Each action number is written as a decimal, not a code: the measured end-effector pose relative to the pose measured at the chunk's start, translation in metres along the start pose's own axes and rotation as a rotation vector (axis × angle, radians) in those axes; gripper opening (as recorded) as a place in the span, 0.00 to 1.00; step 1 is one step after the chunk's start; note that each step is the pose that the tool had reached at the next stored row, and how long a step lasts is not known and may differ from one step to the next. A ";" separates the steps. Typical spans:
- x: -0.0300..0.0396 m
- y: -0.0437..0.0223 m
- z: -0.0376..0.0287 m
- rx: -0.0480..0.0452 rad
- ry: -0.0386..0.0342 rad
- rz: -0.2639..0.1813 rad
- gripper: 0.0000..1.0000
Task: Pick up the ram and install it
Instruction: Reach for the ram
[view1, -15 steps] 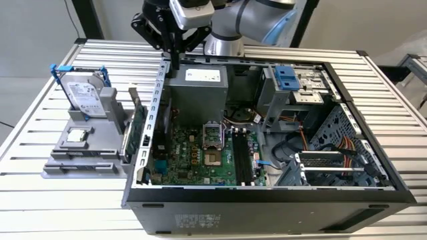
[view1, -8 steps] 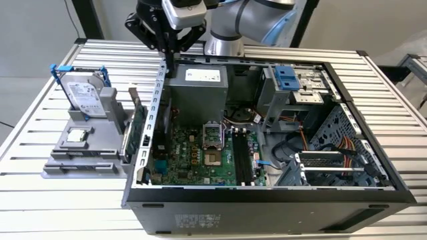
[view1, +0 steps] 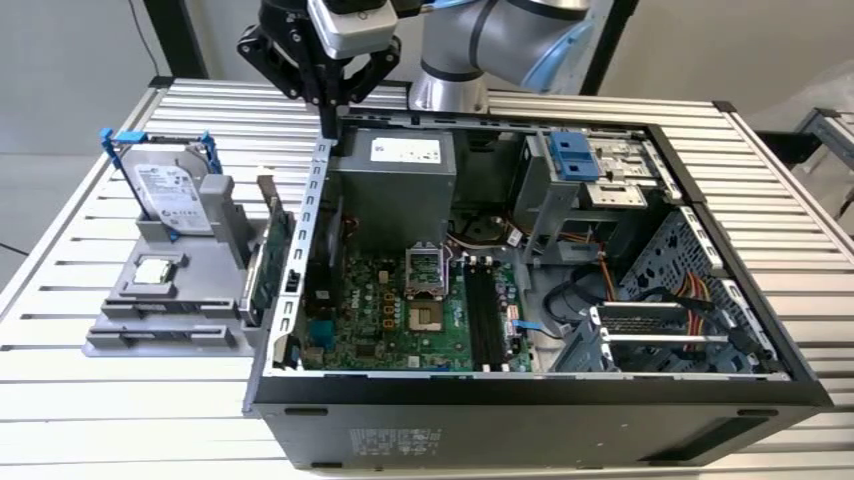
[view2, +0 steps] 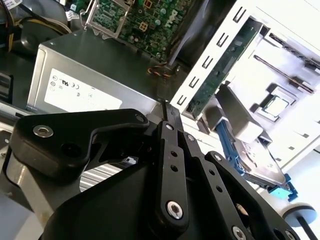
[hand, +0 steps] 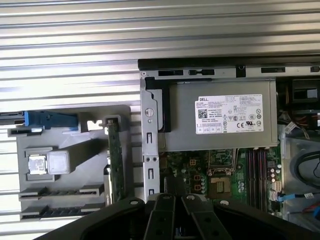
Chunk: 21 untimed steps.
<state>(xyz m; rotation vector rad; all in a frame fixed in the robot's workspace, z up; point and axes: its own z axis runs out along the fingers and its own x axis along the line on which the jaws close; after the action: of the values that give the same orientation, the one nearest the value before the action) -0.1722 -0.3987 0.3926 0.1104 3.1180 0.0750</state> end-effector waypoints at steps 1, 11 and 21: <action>0.0011 -0.0001 0.0000 0.0000 0.0000 0.000 0.00; 0.0115 -0.0008 -0.0003 0.0001 0.0000 0.000 0.00; 0.0223 -0.0016 -0.0005 0.0000 0.0000 0.000 0.00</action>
<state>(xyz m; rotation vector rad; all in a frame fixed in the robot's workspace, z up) -0.1946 -0.3988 0.3926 0.1104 3.1180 0.0750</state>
